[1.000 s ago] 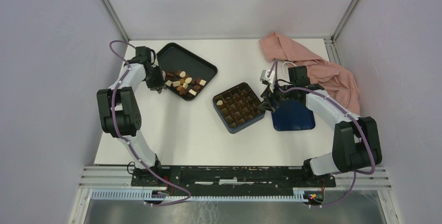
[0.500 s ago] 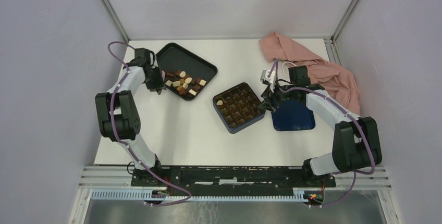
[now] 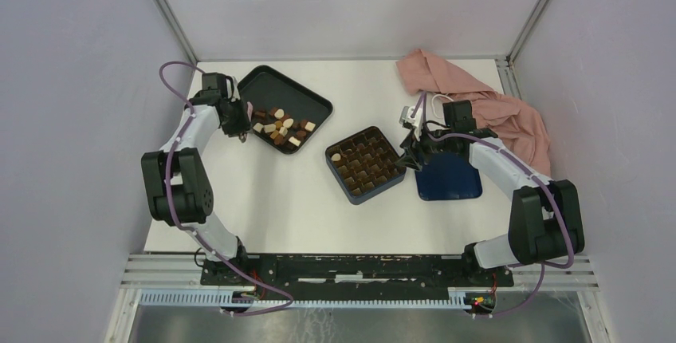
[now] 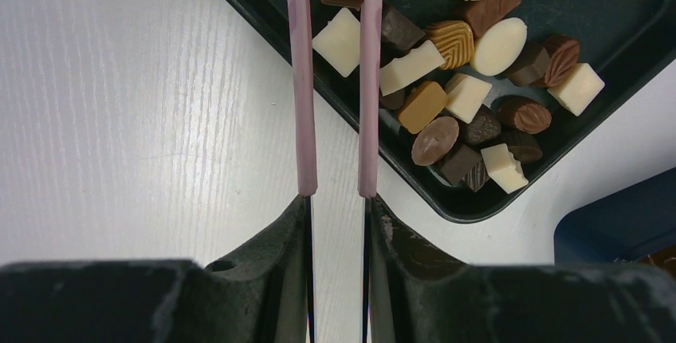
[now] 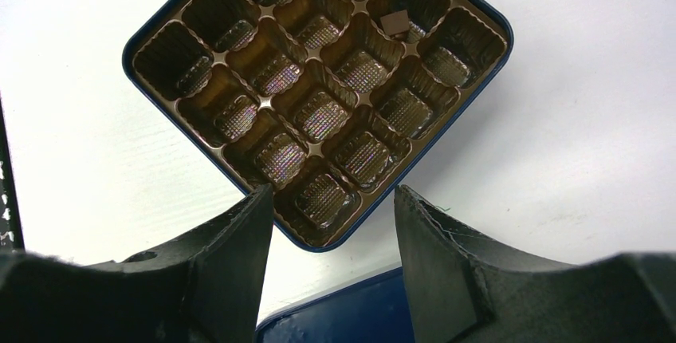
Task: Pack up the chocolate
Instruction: Pick up the fake chocolate from the plate, then pick up the packing box from the center of the board.
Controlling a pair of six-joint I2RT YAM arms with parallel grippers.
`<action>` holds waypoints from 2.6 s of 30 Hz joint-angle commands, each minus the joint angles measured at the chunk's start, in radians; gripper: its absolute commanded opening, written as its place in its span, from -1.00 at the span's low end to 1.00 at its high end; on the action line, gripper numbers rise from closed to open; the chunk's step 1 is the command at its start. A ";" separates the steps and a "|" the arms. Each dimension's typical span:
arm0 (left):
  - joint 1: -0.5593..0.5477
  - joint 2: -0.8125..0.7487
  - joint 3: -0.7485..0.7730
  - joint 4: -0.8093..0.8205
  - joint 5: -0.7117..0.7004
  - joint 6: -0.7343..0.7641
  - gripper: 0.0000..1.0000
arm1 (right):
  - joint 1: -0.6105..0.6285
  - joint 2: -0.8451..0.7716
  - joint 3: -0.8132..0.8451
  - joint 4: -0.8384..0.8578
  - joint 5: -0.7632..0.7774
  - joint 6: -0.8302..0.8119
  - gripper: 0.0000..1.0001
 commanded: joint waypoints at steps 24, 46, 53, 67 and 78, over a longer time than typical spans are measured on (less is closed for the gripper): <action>0.001 -0.079 -0.015 0.048 0.075 0.023 -0.96 | 0.150 0.104 0.021 0.382 0.546 0.670 0.19; -0.002 -0.085 -0.018 0.047 0.074 0.025 -0.96 | 0.220 0.145 0.011 0.423 0.664 0.691 -0.93; -0.005 -0.089 -0.018 0.047 0.071 0.024 -0.96 | 0.253 0.064 -0.012 0.461 0.691 0.680 -1.00; -0.006 -0.096 -0.019 0.048 0.067 0.027 -0.96 | 0.337 -0.122 -0.089 0.538 0.775 0.553 -1.00; -0.008 -0.099 -0.020 0.050 0.073 0.028 -0.96 | 0.358 -0.097 -0.115 0.553 0.675 0.552 -1.00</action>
